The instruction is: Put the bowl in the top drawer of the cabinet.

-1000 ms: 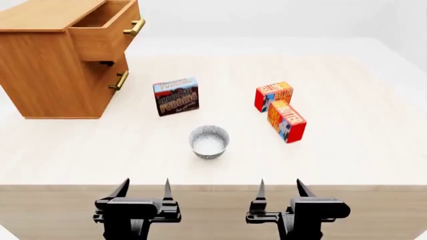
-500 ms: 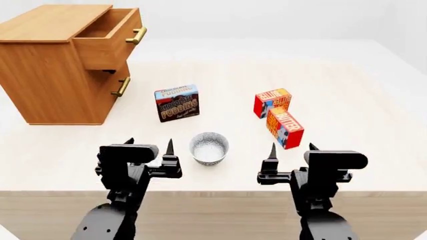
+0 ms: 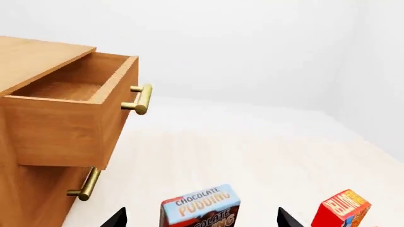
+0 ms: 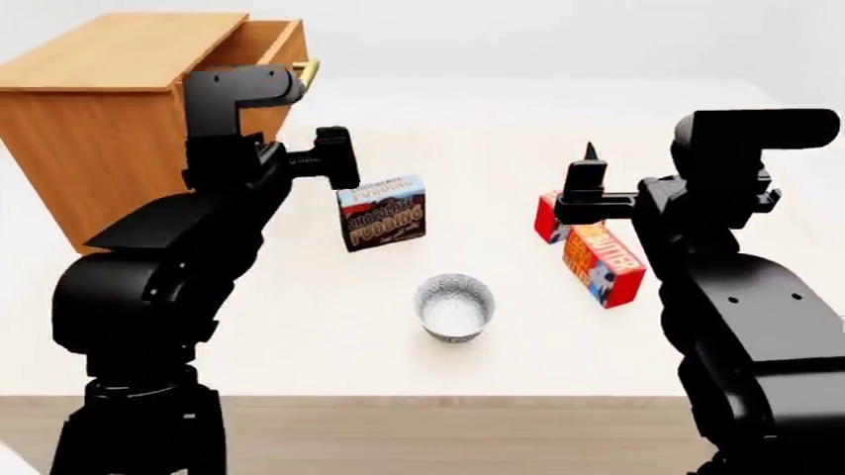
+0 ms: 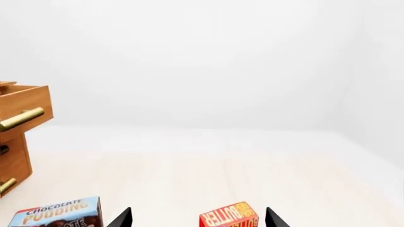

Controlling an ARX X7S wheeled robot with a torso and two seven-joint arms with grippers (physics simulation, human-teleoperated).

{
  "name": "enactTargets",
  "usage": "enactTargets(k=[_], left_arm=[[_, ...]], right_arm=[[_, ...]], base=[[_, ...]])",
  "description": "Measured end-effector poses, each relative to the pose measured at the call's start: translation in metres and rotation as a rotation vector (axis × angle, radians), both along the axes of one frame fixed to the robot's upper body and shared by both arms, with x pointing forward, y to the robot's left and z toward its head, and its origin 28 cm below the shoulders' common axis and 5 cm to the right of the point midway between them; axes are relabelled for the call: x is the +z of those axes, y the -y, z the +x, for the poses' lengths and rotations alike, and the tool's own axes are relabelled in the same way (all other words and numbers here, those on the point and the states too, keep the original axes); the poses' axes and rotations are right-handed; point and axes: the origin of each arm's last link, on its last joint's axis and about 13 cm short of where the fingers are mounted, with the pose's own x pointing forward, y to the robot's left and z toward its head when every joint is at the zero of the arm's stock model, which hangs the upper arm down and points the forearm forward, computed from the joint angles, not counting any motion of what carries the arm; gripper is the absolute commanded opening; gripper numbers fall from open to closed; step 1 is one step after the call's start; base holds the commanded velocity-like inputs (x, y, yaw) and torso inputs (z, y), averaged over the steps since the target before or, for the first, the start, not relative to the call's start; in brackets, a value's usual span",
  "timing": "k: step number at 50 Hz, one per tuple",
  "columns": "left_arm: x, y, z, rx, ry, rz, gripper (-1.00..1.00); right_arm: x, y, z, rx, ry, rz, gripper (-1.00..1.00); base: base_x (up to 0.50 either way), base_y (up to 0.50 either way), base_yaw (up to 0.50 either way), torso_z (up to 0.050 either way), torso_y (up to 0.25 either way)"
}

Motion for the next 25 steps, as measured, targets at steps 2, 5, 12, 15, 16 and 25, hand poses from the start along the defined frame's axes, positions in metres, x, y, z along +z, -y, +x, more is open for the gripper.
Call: enactTargets(k=[2,5,12,15,16,25], left_arm=[[0.012,0.0,0.003,0.002,0.001,-0.007,1.0],[0.028,0.0,0.007,0.004,0.0,-0.014,1.0],[0.056,0.0,0.013,0.003,-0.01,-0.024,1.0],[0.066,0.001,0.015,0.001,-0.013,-0.03,1.0],[0.069,0.001,0.016,0.001,-0.014,-0.031,1.0],[0.091,0.002,0.019,0.003,-0.015,-0.041,1.0]], right_arm=[[0.007,0.002,-0.001,-0.005,0.009,-0.003,1.0],[0.017,0.004,-0.002,-0.008,0.025,-0.009,1.0],[0.035,0.008,-0.006,-0.009,0.059,-0.028,1.0],[0.04,0.009,-0.006,-0.01,0.066,-0.034,1.0],[0.042,0.01,-0.006,-0.01,0.068,-0.035,1.0],[0.051,0.014,-0.006,-0.007,0.074,-0.034,1.0]], base=[[0.4,0.38,0.0,0.0,0.0],[0.49,0.24,0.0,0.0,0.0],[0.5,0.03,0.0,0.0,0.0],[0.5,0.0,0.0,0.0,0.0],[0.5,0.0,0.0,0.0,0.0],[0.5,0.0,0.0,0.0,0.0]])
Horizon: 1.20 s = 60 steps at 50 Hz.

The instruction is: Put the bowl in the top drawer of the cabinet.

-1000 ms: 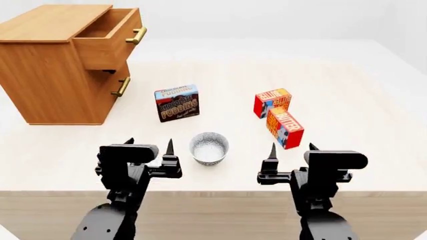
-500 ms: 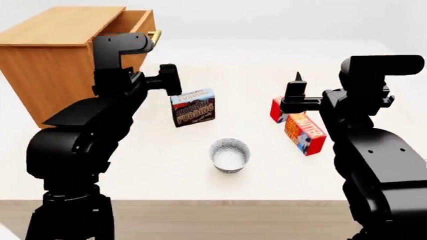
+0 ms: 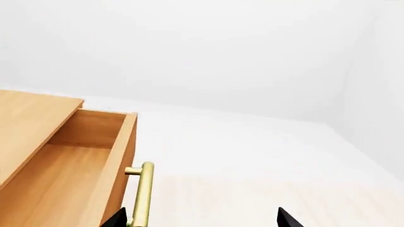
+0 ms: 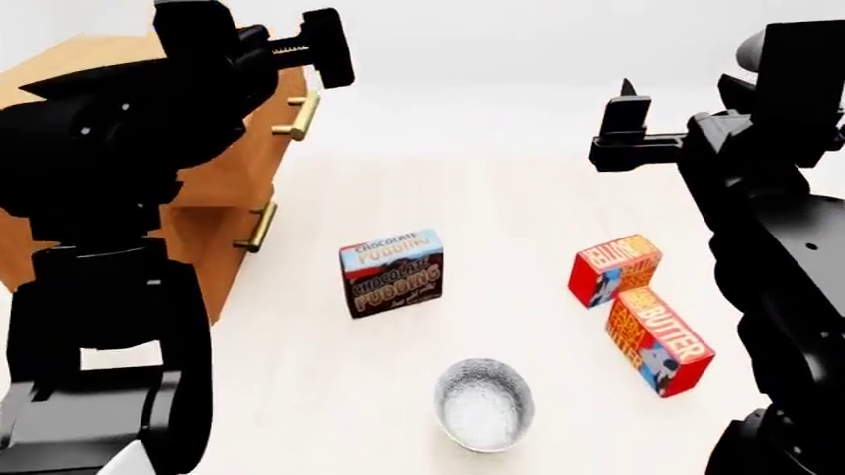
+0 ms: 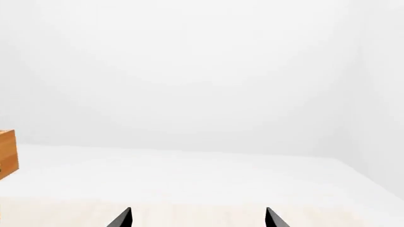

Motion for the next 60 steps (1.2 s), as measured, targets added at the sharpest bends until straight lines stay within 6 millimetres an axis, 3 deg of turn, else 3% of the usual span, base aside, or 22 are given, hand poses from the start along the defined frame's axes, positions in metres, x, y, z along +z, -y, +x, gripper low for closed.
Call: enactTargets(k=[14,33,43,60], left_arm=[[0.012,0.0,0.008,0.022,-0.014,0.016,1.0],[0.01,0.0,0.027,0.093,-0.087,0.038,1.0],[0.01,0.0,0.044,0.137,-0.15,0.049,1.0],[-0.001,-0.002,0.05,0.189,-0.22,0.042,1.0]], right_arm=[[-0.002,0.001,0.002,0.017,-0.009,-0.011,1.0],[-0.014,0.004,0.005,0.014,-0.034,-0.016,1.0],[-0.021,0.005,0.009,-0.019,-0.068,-0.036,1.0],[-0.033,0.008,0.013,-0.039,-0.095,-0.051,1.0]], base=[[0.5,0.0,0.0,0.0,0.001],[0.5,0.0,0.0,0.0,0.001],[0.0,0.0,0.0,0.0,0.0],[0.0,0.0,0.0,0.0,0.0]])
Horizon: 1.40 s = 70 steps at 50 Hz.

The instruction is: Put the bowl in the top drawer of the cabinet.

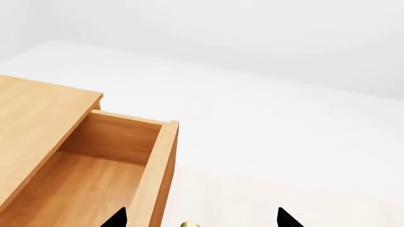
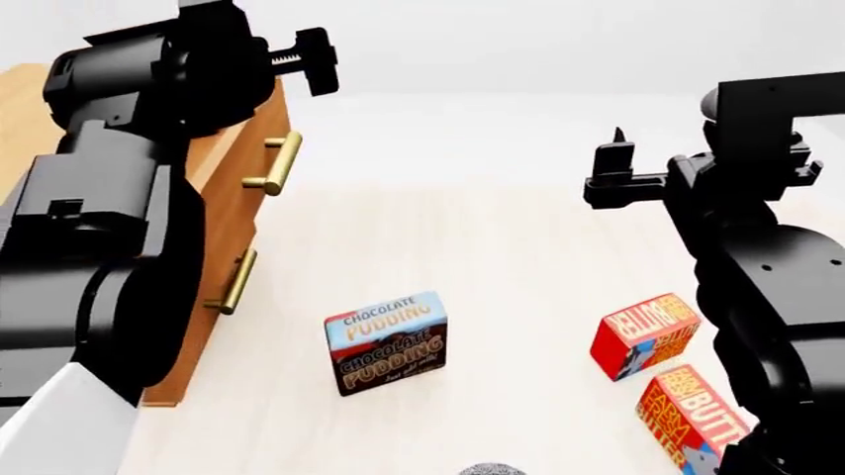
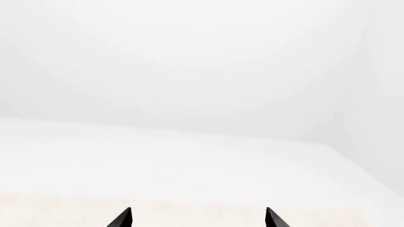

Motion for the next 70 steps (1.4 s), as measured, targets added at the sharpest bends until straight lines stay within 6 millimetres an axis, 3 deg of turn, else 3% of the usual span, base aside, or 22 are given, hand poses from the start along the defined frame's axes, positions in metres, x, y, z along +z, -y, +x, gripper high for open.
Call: enactTargets(k=[18,45,70], left_arm=[[-0.021,-0.002,0.003,0.032,-0.043,0.019,1.0],[-0.022,-0.009,0.005,0.076,-0.004,0.092,1.0],[-0.044,-0.009,0.005,0.091,-0.071,0.122,1.0]], right_arm=[[-0.012,0.002,0.004,0.002,-0.024,0.003,1.0],[-0.019,0.003,0.005,0.01,-0.039,0.0,1.0],[-0.025,0.004,0.006,0.011,-0.054,-0.002,1.0]], base=[[0.0,0.0,0.0,0.0,0.0],[0.0,0.0,0.0,0.0,0.0],[0.0,0.0,0.0,0.0,0.0]])
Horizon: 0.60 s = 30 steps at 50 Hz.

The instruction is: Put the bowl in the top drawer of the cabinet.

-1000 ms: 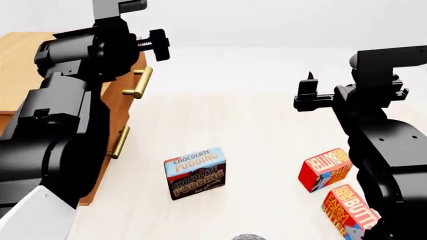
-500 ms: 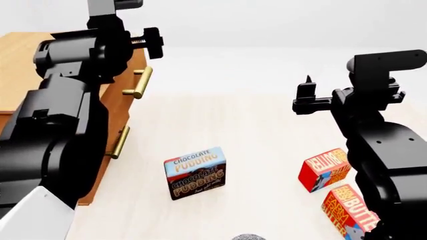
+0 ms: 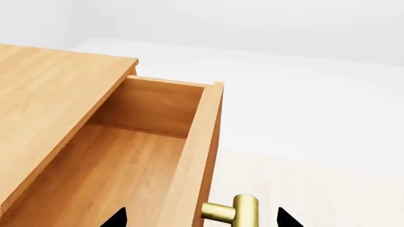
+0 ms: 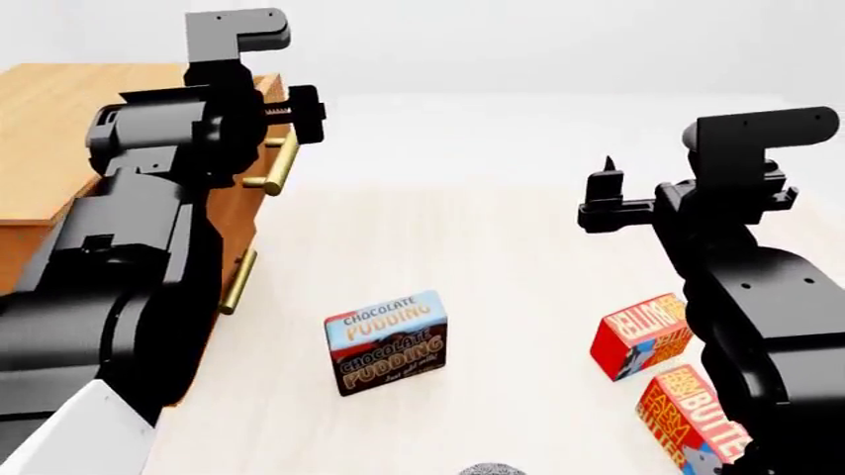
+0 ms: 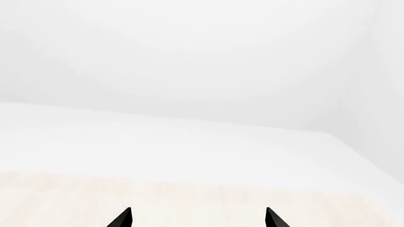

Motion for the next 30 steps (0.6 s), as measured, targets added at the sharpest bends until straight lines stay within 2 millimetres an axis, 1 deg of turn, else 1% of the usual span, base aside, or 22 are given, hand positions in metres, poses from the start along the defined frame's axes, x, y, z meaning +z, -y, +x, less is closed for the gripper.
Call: enactTargets(k=[13,30], left_arm=[[-0.0106,0.0044,-0.001,-0.02,-0.042,-0.022,1.0],[-0.009,0.0094,-0.002,-0.041,-0.057,-0.038,1.0]], right_arm=[[-0.003,0.0007,0.0005,-0.001,-0.008,-0.003,1.0],[-0.0059,0.0018,-0.0001,-0.005,-0.015,-0.01,1.0]], base=[[0.0,0.0,0.0,0.0,0.0],[0.0,0.0,0.0,0.0,0.0]])
